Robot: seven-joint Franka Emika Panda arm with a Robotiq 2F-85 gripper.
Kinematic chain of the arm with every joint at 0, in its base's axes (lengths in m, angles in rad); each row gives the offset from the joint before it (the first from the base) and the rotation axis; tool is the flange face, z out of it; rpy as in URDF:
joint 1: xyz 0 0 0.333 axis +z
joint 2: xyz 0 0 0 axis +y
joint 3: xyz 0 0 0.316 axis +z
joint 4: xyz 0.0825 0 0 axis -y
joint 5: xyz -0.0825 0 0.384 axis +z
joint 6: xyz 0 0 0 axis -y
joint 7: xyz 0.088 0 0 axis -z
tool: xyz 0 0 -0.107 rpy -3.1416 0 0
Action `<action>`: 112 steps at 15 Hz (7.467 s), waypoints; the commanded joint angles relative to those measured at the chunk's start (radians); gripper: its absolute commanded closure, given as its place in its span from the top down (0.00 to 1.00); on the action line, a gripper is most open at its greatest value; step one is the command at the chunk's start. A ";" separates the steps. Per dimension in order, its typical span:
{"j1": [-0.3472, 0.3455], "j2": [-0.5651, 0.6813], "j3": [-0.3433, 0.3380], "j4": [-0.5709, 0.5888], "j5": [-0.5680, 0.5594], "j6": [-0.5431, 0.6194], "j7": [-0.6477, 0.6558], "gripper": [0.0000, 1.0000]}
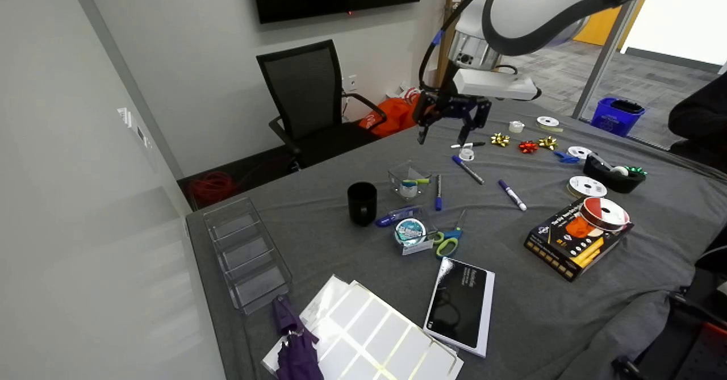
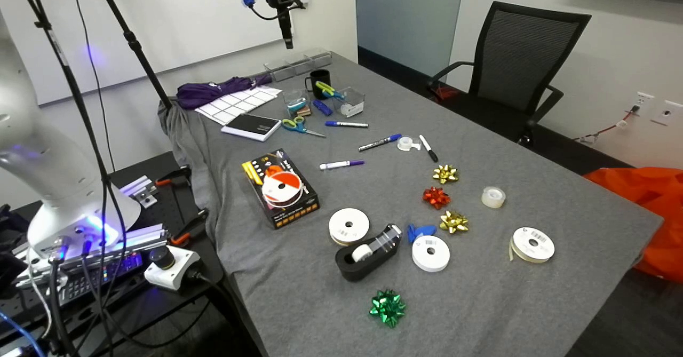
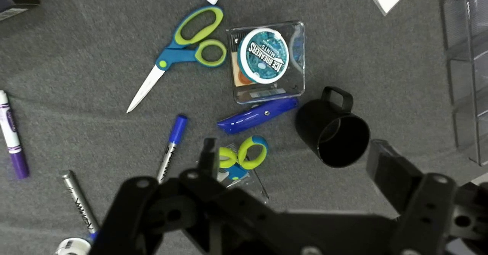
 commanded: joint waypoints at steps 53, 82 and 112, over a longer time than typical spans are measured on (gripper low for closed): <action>0.016 0.416 -0.121 0.127 0.135 0.387 -0.157 1.00; 0.027 0.422 -0.136 0.144 0.116 0.322 -0.107 0.23; -0.098 -0.001 -0.138 0.062 0.121 -0.231 -0.271 0.04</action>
